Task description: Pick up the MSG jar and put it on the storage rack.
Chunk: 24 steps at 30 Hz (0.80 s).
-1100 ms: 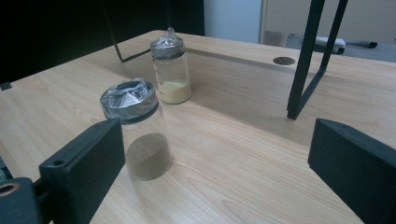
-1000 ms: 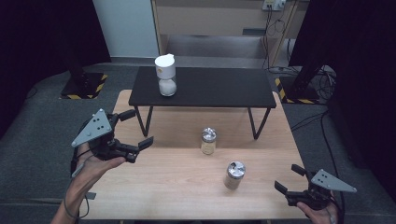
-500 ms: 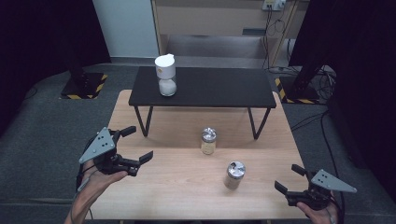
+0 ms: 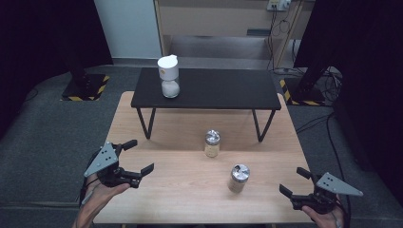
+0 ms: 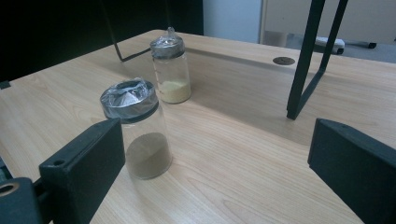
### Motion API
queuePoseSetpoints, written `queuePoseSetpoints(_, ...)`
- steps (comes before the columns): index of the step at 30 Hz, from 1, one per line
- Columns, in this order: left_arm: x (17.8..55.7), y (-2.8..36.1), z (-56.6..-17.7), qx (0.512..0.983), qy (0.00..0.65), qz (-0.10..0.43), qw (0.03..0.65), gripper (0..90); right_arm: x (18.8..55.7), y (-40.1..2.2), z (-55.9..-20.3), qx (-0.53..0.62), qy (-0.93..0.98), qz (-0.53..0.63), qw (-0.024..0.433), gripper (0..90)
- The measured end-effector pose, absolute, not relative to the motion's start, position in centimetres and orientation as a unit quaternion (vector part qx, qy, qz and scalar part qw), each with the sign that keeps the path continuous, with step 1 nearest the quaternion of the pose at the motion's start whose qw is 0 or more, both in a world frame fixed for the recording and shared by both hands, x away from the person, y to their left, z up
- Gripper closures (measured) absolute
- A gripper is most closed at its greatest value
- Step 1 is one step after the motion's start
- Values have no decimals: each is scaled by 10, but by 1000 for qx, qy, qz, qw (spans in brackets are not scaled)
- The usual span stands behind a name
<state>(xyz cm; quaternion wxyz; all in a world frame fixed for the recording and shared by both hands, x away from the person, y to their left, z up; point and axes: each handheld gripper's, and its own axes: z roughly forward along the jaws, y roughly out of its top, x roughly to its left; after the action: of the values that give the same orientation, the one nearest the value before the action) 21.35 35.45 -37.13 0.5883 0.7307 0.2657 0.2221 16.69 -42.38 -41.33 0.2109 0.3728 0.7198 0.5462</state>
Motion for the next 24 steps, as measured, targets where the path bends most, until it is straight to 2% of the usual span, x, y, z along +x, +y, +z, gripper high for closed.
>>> queuePoseSetpoints(24, 208, 360, -408, 742, 281, 206, 573, 26, 167, -424, -413, 372, 721, 545, 211, 44)
